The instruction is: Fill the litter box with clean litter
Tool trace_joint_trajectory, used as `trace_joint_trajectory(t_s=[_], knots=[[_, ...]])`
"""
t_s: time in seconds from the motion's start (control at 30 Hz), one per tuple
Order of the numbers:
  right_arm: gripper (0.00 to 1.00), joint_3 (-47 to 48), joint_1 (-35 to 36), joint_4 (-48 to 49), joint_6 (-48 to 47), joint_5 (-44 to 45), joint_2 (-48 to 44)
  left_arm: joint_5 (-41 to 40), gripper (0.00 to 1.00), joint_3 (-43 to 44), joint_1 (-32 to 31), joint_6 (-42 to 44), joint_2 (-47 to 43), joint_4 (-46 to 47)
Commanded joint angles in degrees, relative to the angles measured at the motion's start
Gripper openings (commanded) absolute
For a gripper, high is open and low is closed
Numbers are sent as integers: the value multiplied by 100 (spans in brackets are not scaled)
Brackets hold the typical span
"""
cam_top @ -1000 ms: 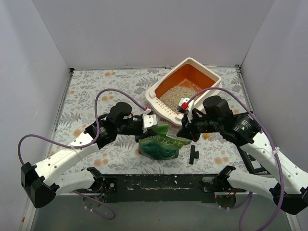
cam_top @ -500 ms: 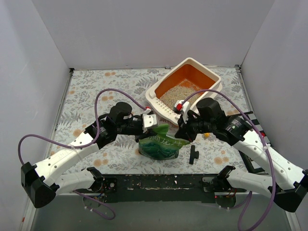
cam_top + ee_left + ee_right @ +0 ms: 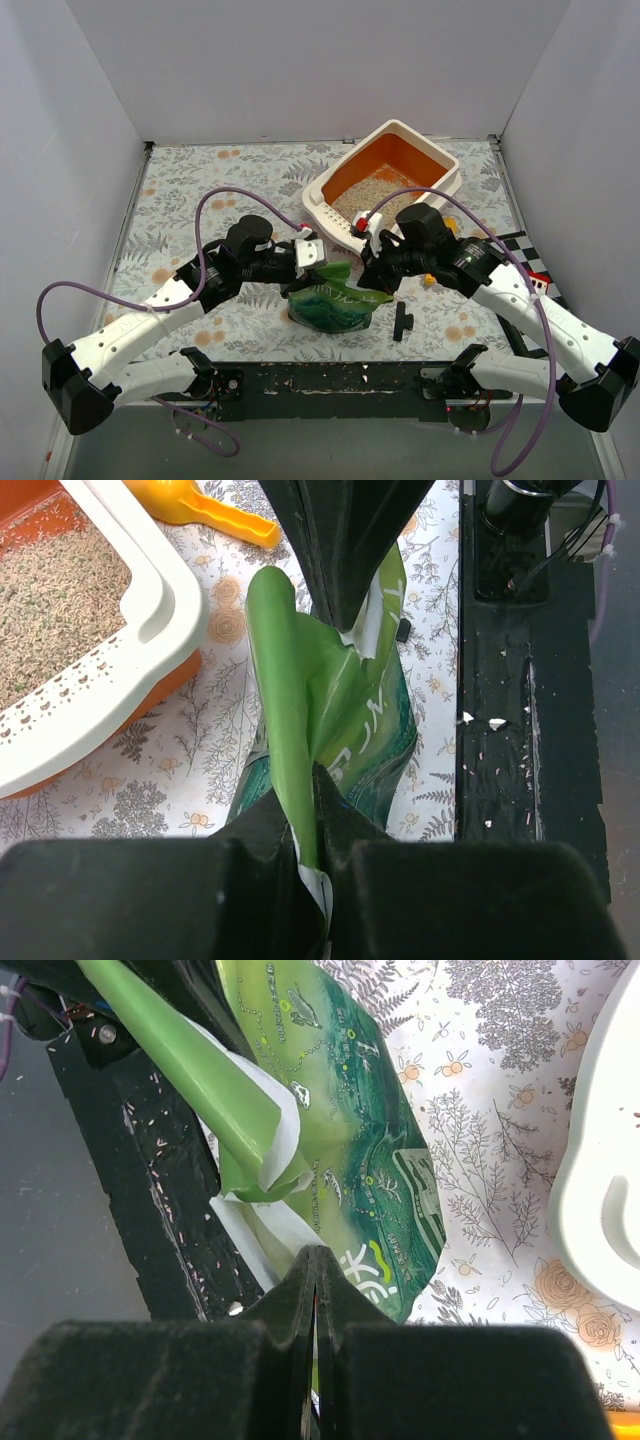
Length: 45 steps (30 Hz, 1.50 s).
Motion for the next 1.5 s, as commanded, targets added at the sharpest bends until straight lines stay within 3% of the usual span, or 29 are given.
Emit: trace_joint_trajectory(t_s=[0.0,0.37,0.77,1.1,1.13,1.27,1.37,1.47], knots=[[1,-63,14,45,-241,-316,-98,53,0,-26,-8,-78,-133,187],[1,227,14,-728,-689,-1089,-415,88,0,27,1,-34,140,204],[1,139,41,-606,-567,-1467,-20,36,0,36,-8,-113,105,327],[1,-186,216,-26,-128,-1037,244,-43,0,-351,-8,-411,-141,828],[7,-247,243,70,-49,-932,236,-35,0,-368,-8,-429,-141,837],[49,-414,278,457,277,-387,218,-43,0,-412,1,-447,-141,872],[61,-537,287,686,435,-114,218,-113,1,-430,-8,-438,-159,872],[69,-494,287,739,619,788,227,-192,2,-439,1,-403,-211,872]])
